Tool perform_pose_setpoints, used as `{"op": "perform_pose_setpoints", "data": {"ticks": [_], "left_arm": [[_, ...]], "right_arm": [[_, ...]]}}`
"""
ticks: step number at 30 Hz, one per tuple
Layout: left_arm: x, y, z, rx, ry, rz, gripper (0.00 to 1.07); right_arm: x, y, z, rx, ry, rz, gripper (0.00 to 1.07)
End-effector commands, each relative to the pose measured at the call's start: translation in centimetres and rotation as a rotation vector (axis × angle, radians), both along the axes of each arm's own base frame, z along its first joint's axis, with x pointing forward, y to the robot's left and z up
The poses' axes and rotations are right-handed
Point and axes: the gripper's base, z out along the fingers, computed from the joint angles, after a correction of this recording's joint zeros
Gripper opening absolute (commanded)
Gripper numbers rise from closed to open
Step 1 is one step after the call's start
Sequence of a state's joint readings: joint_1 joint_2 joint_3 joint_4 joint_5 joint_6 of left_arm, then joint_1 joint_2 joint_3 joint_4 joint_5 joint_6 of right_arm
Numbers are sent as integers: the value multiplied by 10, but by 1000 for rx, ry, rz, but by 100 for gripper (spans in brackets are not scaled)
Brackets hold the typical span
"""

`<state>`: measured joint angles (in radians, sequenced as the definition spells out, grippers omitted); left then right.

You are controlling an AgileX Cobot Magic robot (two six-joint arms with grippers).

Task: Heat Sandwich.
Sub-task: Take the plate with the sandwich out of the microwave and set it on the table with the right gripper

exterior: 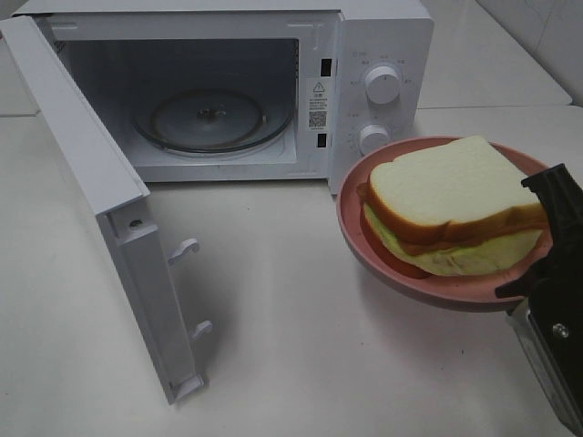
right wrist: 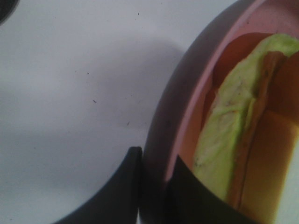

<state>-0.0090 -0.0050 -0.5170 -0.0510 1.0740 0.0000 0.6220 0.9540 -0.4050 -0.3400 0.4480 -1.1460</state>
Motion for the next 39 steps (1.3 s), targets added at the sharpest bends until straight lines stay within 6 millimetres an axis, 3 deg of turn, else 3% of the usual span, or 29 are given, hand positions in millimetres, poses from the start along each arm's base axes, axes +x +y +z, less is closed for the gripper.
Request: {"op": "perform_pose_setpoints", "data": {"ticks": [1,39], "left_arm": [[-2,0,0,0,-20,4,97],[-2,0,0,0,-20,4,97]], "right_arm": [[5,-3,6,34,-67,-72,0],[6,-41,8,56,-146,-769,0]]}}
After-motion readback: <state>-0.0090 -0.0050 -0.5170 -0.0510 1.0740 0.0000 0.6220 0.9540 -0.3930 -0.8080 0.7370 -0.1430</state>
